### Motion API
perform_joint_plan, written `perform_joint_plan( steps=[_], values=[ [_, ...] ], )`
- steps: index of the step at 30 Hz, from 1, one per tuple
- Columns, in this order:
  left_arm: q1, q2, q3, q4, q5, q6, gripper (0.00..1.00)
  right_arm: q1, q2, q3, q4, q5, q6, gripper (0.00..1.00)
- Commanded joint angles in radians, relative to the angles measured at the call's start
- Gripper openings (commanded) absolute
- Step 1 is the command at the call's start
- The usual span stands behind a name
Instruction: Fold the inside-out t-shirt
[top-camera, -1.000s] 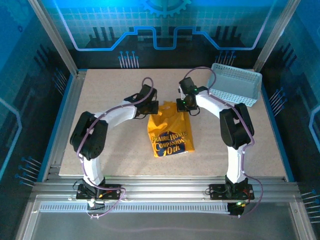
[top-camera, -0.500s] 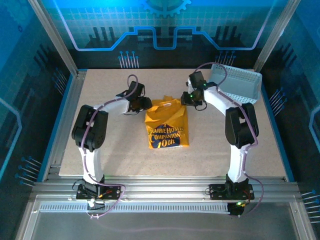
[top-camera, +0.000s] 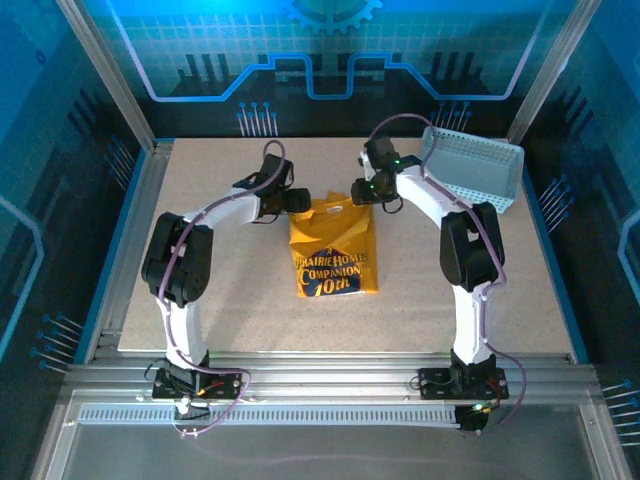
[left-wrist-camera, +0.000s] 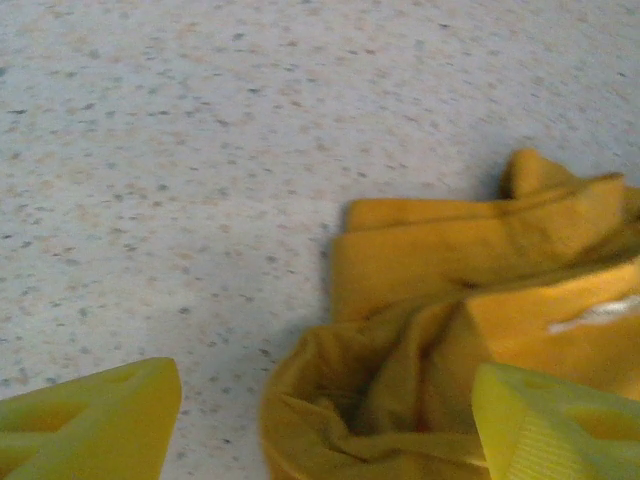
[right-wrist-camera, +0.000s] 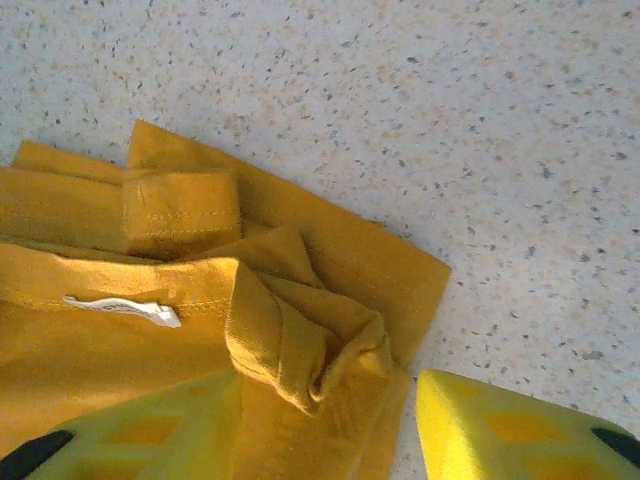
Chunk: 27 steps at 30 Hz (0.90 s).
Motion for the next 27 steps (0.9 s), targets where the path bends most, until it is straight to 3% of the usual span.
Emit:
perform_joint_plan(
  steps=[1, 7, 10, 15, 20, 27],
  values=[
    [-0.050, -0.041, -0.024, 0.022, -0.045, 0.095, 0.78, 0.034, 0.051, 0.038, -0.033, 0.044, -0.057, 0.50],
    [-0.072, 0.041, 0.052, -0.039, -0.080, 0.122, 0.72, 0.044, 0.122, 0.106, -0.071, 0.081, -0.050, 0.46],
    [-0.075, 0.053, 0.058, -0.041, -0.096, 0.117, 0.59, 0.044, 0.139, 0.120, -0.073, 0.089, -0.052, 0.41],
    [-0.071, 0.057, 0.072, -0.034, -0.146, 0.097, 0.35, 0.042, 0.143, 0.135, -0.073, 0.096, -0.048, 0.15],
    [-0.048, 0.069, 0.121, -0.045, -0.150, 0.054, 0.17, 0.031, 0.108, 0.150, -0.084, 0.092, -0.041, 0.08],
    [0.020, 0.095, 0.173, -0.050, -0.060, -0.037, 0.14, -0.012, 0.095, 0.184, -0.108, 0.039, -0.022, 0.07]
  ],
)
